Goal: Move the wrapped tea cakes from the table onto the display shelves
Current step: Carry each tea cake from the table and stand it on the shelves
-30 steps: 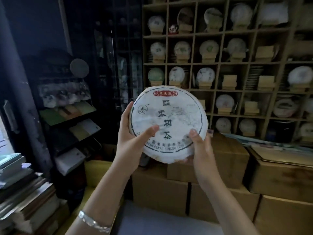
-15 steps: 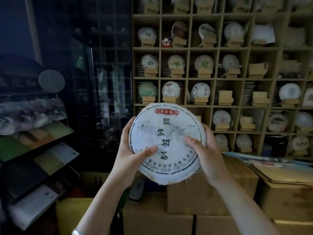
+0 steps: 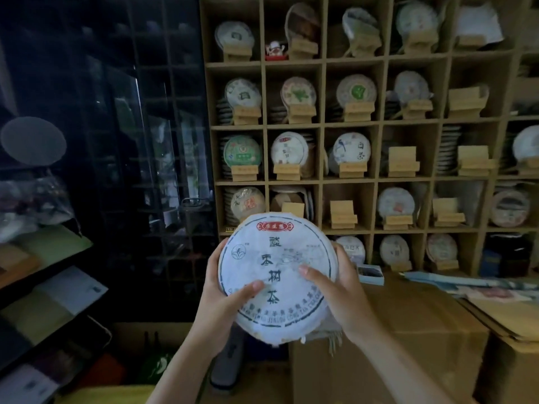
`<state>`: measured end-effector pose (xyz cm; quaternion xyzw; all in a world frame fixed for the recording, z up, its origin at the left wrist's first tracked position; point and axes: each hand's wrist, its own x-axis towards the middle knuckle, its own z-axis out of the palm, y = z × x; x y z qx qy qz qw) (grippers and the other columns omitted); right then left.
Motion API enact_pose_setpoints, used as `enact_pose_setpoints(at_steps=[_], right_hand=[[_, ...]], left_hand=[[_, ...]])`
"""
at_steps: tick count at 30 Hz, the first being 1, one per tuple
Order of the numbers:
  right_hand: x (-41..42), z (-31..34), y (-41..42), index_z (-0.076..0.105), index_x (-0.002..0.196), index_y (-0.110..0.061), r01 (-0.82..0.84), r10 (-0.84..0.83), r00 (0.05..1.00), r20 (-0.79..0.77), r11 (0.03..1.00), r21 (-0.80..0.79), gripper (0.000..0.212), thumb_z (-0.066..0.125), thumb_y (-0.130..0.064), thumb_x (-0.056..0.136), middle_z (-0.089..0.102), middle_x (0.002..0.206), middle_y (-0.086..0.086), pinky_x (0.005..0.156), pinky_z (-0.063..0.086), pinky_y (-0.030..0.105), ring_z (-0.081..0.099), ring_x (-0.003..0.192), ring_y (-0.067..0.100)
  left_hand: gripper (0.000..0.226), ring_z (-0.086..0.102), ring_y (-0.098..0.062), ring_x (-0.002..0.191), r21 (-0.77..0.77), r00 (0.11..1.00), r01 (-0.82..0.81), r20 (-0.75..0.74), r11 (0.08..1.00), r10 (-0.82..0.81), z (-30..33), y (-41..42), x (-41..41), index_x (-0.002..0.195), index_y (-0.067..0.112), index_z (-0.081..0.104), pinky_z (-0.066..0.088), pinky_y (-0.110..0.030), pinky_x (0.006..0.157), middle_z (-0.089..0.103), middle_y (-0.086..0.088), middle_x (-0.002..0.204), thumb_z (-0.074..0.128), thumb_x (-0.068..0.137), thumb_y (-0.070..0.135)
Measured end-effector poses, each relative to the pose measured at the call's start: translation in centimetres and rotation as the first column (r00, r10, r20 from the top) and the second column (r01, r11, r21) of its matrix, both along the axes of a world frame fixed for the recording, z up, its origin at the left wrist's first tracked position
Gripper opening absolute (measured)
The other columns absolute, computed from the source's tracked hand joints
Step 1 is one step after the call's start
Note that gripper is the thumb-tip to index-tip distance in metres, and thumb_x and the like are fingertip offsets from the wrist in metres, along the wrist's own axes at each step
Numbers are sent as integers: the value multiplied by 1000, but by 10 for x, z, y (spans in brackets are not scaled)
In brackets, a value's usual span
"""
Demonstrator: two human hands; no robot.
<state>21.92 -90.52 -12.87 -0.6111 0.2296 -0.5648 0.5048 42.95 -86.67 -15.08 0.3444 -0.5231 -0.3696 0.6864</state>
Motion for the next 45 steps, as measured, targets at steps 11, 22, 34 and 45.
enact_pose_setpoints(at_steps=[11, 22, 34, 45], right_hand=[[-26, 19, -203, 63, 119, -34, 83, -71, 986, 151, 994, -74, 53, 83, -23, 71, 72, 118, 2, 78, 60, 32, 70, 107, 20], [-40, 18, -347, 61, 124, -31, 273, -273, 952, 137, 962, 18, 62, 82, -30, 65, 72, 119, 1, 84, 59, 51, 69, 108, 23], [-18, 12, -536, 56, 129, -27, 411, -410, 910, 59, 912, 0, 68, 80, -32, 66, 71, 121, 2, 77, 62, 41, 70, 106, 22], [-29, -29, -624, 54, 132, -22, 494, -496, 868, 3, 866, 81, 62, 75, -26, 73, 69, 124, 7, 87, 58, 48, 68, 111, 25]], left_hand=[[87, 67, -25, 112, 43, 991, 122, 55, 992, -125, 48, -211, -25, 134, 49, 44, 60, -45, 79, 67, 4, 124, 87, 64, 18], [38, 73, -22, 91, 435, 1000, -7, 15, 900, 0, 26, -393, 7, 131, 30, 51, 58, -32, 59, 70, -3, 112, 55, 96, 43], [92, 48, -12, 112, 484, 959, -46, 265, 874, -96, -40, -669, 71, 151, 22, 27, 48, -17, 67, 38, -7, 150, 82, 78, 17], [112, 38, -28, 138, 523, 893, -140, 434, 841, -121, -109, -793, 85, 155, 20, 13, 41, -33, 99, 34, -8, 155, 87, 71, 20]])
